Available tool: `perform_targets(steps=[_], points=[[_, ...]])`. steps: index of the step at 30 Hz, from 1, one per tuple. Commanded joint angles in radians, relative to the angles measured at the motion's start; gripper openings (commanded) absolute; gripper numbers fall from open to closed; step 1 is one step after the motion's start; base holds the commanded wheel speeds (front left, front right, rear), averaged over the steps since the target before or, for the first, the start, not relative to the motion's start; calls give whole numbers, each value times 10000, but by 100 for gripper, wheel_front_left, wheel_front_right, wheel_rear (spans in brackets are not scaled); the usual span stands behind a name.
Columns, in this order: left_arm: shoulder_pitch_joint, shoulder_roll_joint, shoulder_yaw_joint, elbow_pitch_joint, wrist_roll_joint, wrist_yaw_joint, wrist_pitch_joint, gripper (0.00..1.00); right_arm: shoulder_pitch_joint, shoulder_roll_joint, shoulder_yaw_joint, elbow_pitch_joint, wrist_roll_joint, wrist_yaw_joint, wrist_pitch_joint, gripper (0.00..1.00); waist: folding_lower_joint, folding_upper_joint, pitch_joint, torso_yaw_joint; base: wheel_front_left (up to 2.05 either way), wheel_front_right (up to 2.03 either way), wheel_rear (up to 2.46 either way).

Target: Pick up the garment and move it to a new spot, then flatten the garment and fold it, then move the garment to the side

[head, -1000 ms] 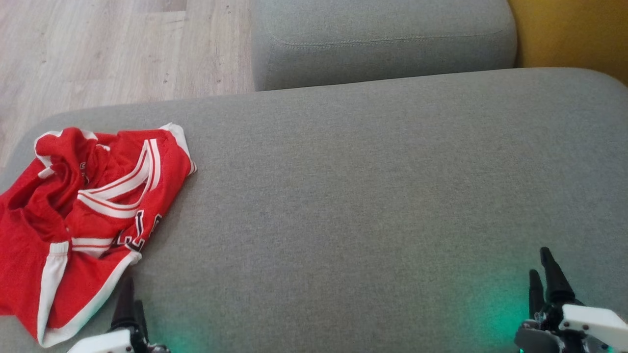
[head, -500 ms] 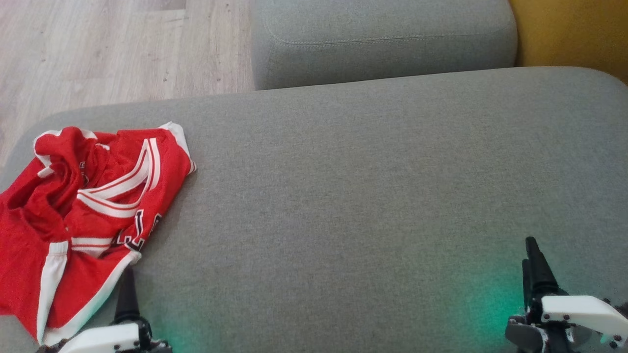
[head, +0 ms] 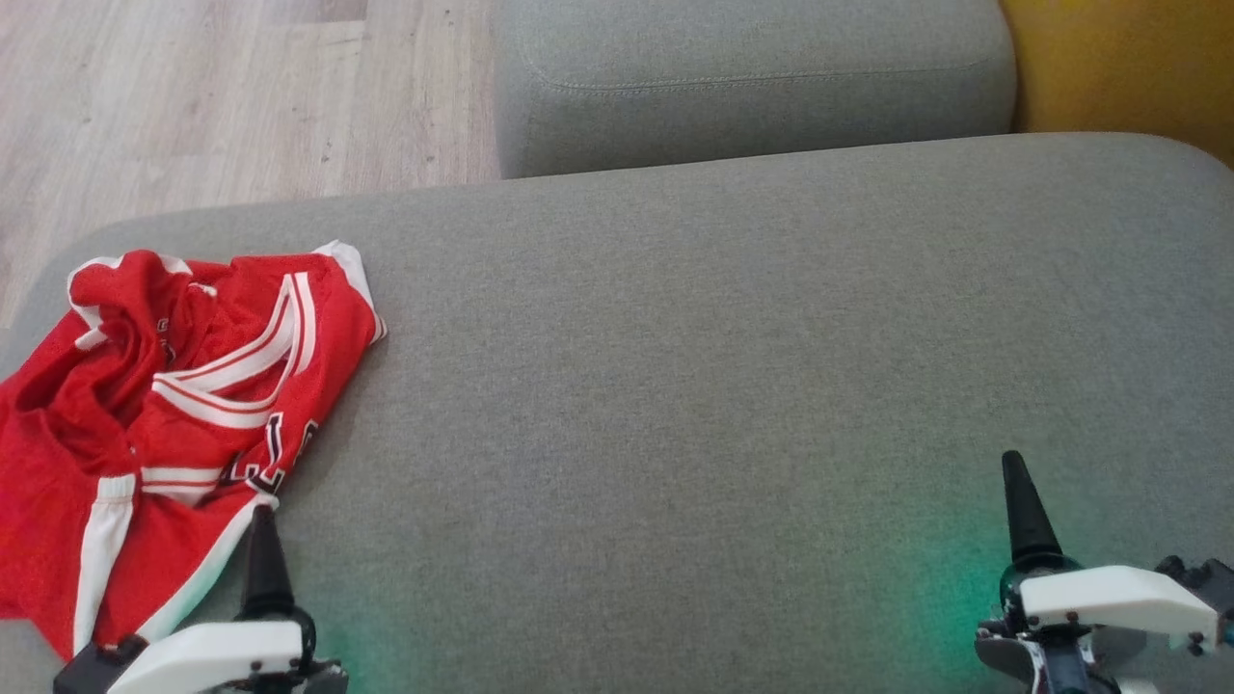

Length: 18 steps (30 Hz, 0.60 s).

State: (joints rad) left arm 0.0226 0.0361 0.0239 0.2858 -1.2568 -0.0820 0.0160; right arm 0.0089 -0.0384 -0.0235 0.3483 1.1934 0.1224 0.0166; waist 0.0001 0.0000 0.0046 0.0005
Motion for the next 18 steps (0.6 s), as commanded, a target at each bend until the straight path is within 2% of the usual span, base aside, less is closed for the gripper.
perform_targets(steps=[1, 12, 18], points=[[-368, 76, 2, -412, 327, 23, -102, 100, -589, -48, 151, -411, -353, 24, -120, 100, -1, 0, -3, 0, 0, 0, 0], [-311, 84, -240, -714, 1721, 210, -428, 100, -644, -57, 544, -537, -1759, 31, -445, 100, -1, 0, -40, 13, 0, 0, 0], [-259, 89, -342, -800, 2375, 487, -606, 100, -685, -61, 758, -575, -2471, 35, -622, 100, -1, 0, -52, 21, 0, 0, 0]])
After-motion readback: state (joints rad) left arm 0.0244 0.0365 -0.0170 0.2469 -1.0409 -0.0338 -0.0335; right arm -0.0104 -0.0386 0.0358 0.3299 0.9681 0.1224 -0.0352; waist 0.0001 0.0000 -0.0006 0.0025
